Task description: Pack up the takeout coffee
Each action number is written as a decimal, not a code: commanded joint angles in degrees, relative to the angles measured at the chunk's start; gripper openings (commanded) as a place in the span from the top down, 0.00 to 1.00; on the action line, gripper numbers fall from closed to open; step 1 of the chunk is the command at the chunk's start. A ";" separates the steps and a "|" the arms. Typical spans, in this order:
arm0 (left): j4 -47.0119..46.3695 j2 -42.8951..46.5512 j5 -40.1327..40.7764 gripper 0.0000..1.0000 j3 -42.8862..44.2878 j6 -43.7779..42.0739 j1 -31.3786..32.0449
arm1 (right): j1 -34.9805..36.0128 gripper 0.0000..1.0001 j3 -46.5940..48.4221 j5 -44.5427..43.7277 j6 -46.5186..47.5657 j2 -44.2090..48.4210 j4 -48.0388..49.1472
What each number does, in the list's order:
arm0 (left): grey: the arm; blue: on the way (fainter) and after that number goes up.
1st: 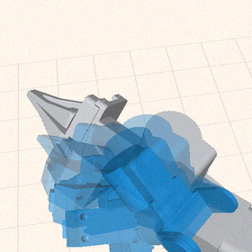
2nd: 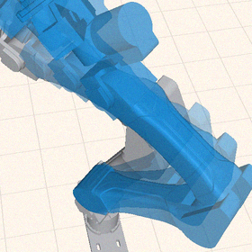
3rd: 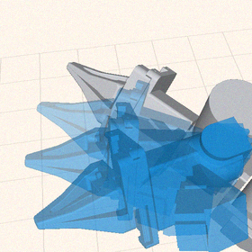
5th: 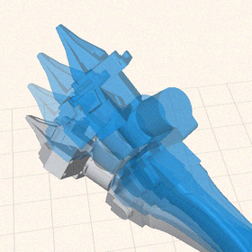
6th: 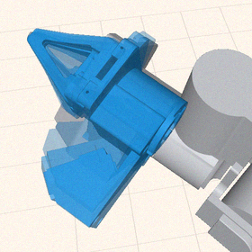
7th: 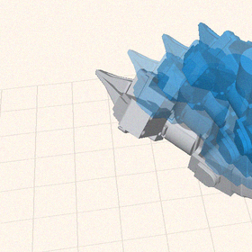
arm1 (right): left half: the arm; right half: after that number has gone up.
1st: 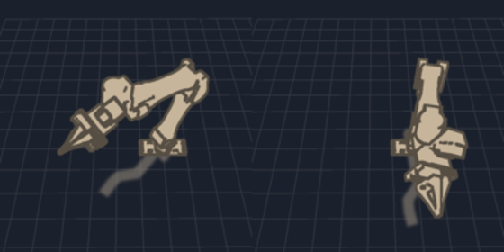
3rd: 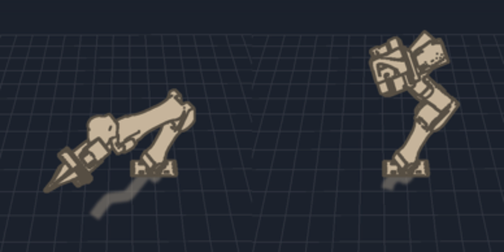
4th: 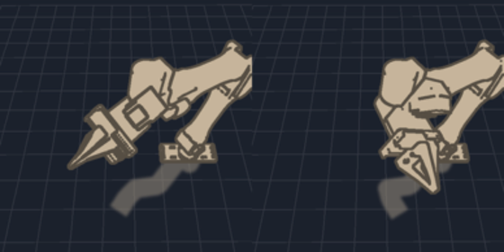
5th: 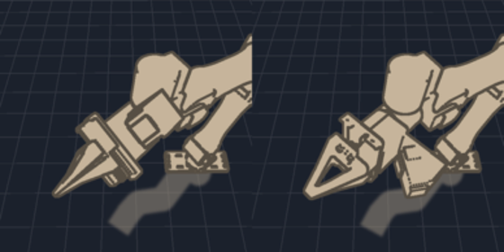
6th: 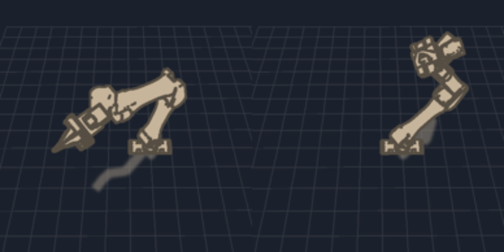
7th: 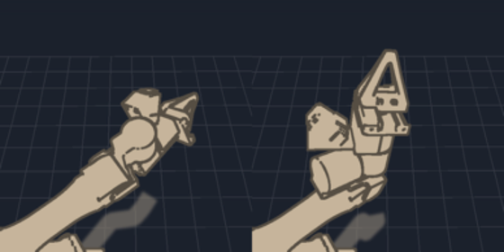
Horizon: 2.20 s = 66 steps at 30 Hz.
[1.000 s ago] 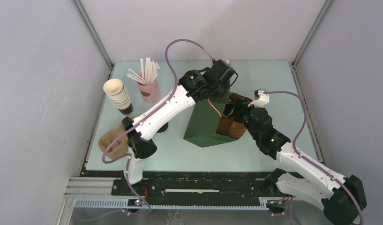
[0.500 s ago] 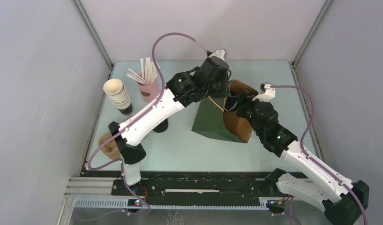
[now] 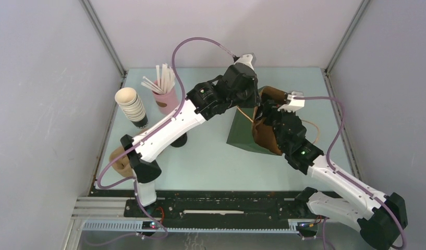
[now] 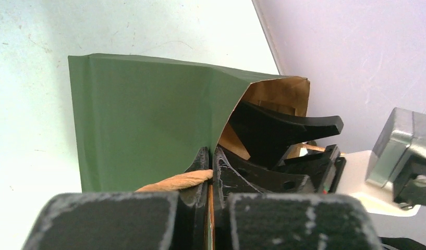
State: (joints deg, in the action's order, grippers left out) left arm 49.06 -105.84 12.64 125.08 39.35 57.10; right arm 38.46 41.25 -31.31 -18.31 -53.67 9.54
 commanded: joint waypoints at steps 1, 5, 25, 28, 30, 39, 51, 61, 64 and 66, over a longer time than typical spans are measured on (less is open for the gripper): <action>-4.70 2.92 -2.94 1.00 -1.04 -0.68 0.30 | 1.09 0.87 -2.64 -4.02 10.39 -1.51 12.68; -5.39 3.14 -3.62 1.00 -1.62 -1.13 0.29 | 1.27 0.90 -4.84 -4.22 13.04 -3.09 15.88; -12.56 5.87 -7.81 1.00 -8.77 -1.00 0.29 | 0.34 0.89 -9.33 2.71 8.44 -7.72 21.64; -12.76 6.54 -8.30 1.00 -9.79 -0.95 0.29 | -0.76 0.90 -9.68 4.28 8.25 -8.47 22.68; -13.47 7.26 -8.61 1.00 -10.89 -0.88 0.16 | -0.90 0.90 -9.90 5.59 7.82 -8.51 22.67; -25.66 13.77 -17.59 1.00 -23.49 9.26 -2.88 | -0.99 0.89 -10.01 6.72 9.27 -6.03 21.45; -32.42 16.49 -22.29 1.00 -30.15 15.16 -3.75 | -0.39 0.89 -7.77 6.26 12.92 -1.10 10.02; -33.77 14.27 -26.22 1.00 -30.07 18.23 -4.06 | 1.89 0.87 -6.81 4.22 14.83 1.65 1.91; -34.80 13.47 -27.98 1.00 -30.29 19.96 -4.33 | 2.30 0.87 -6.80 3.90 14.85 1.75 -0.04; -35.67 13.02 -29.17 1.00 -30.53 21.15 -4.65 | 2.39 0.86 -6.80 3.89 15.26 1.64 -1.10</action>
State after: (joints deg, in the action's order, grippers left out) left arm 21.50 -92.29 -8.93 94.61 55.40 52.03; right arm 39.59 32.42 -28.27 -5.63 -51.86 13.02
